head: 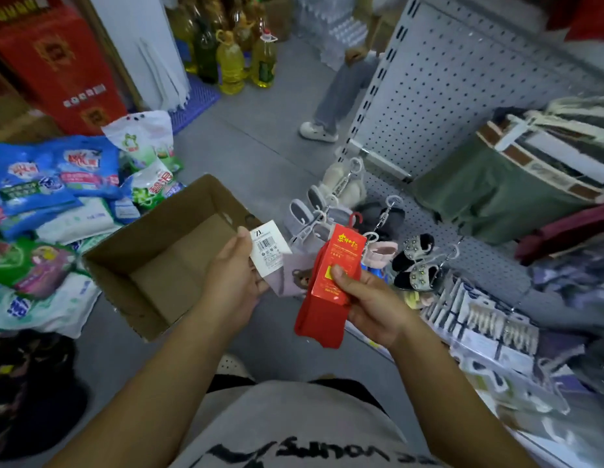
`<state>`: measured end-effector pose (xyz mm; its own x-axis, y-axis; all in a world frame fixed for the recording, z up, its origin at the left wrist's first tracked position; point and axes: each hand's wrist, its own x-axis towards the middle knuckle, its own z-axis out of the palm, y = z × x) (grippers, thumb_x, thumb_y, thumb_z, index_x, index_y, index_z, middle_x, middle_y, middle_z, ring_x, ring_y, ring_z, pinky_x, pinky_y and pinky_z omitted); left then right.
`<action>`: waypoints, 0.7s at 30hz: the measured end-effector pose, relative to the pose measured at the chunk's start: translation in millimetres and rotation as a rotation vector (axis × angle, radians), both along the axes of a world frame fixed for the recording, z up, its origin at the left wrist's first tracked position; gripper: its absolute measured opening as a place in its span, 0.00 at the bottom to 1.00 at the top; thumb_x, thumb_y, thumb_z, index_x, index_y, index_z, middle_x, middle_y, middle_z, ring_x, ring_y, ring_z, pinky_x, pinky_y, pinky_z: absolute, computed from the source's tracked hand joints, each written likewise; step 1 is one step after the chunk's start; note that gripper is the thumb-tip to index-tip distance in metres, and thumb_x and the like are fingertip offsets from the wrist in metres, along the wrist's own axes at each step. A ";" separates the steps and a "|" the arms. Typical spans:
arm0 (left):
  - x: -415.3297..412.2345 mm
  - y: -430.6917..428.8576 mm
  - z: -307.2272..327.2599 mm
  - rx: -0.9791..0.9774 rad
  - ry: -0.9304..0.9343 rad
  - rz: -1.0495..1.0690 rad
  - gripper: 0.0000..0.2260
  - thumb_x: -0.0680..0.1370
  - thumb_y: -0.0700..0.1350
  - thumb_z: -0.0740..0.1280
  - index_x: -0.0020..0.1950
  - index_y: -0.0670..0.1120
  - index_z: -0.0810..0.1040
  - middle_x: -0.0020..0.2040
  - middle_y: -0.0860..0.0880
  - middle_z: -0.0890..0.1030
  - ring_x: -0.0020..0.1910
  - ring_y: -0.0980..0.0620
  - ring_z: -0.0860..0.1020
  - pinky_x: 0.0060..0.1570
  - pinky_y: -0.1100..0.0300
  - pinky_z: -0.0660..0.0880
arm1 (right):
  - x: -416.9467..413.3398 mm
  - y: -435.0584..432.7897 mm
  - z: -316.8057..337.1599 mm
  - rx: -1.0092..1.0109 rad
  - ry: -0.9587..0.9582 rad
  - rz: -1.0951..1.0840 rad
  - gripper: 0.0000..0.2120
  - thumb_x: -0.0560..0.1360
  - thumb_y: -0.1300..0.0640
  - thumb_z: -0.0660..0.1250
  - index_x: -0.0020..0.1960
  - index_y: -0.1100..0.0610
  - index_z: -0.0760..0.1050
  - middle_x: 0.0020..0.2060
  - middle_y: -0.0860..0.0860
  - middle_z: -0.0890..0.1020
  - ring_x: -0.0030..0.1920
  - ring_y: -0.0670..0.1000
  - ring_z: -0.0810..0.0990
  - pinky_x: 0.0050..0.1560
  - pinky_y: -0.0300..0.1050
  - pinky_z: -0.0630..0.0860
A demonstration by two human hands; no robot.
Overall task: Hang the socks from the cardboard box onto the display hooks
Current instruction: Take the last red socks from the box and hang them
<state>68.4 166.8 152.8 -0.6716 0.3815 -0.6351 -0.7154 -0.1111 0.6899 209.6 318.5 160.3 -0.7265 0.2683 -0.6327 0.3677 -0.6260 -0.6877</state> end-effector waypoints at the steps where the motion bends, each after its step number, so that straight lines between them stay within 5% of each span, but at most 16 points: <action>1: 8.9 6.7 5.9 -0.037 0.070 -0.026 0.16 0.85 0.55 0.59 0.62 0.46 0.78 0.52 0.44 0.87 0.52 0.45 0.86 0.49 0.49 0.83 | 12.9 6.5 1.4 0.014 -0.012 -0.023 0.19 0.70 0.54 0.72 0.59 0.59 0.79 0.50 0.55 0.86 0.48 0.51 0.85 0.54 0.47 0.82; 8: 106.1 77.4 28.8 -0.169 0.513 -0.188 0.14 0.86 0.52 0.60 0.55 0.44 0.80 0.49 0.42 0.86 0.48 0.44 0.85 0.50 0.43 0.81 | 132.6 65.7 33.2 0.167 -0.007 -0.177 0.16 0.70 0.54 0.72 0.56 0.58 0.81 0.49 0.55 0.86 0.46 0.51 0.86 0.50 0.43 0.81; 18: 306.7 187.1 71.5 0.080 0.478 -0.445 0.16 0.85 0.53 0.59 0.50 0.46 0.81 0.47 0.41 0.87 0.46 0.41 0.86 0.47 0.48 0.80 | 315.3 114.3 72.2 0.394 0.084 -0.311 0.16 0.69 0.51 0.73 0.54 0.57 0.82 0.50 0.55 0.87 0.50 0.52 0.85 0.53 0.45 0.79; 21: 347.3 212.4 83.8 0.134 0.449 -0.492 0.13 0.85 0.54 0.59 0.53 0.49 0.79 0.47 0.44 0.87 0.43 0.48 0.85 0.45 0.52 0.82 | 357.0 121.9 77.2 0.454 0.100 -0.489 0.14 0.70 0.52 0.73 0.53 0.57 0.82 0.49 0.55 0.87 0.48 0.51 0.85 0.49 0.43 0.80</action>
<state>415.7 379.3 236.6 -0.5870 0.7663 -0.2612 -0.3521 0.0489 0.9347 566.5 440.4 237.5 -0.5028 0.8048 -0.3154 0.0365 -0.3448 -0.9380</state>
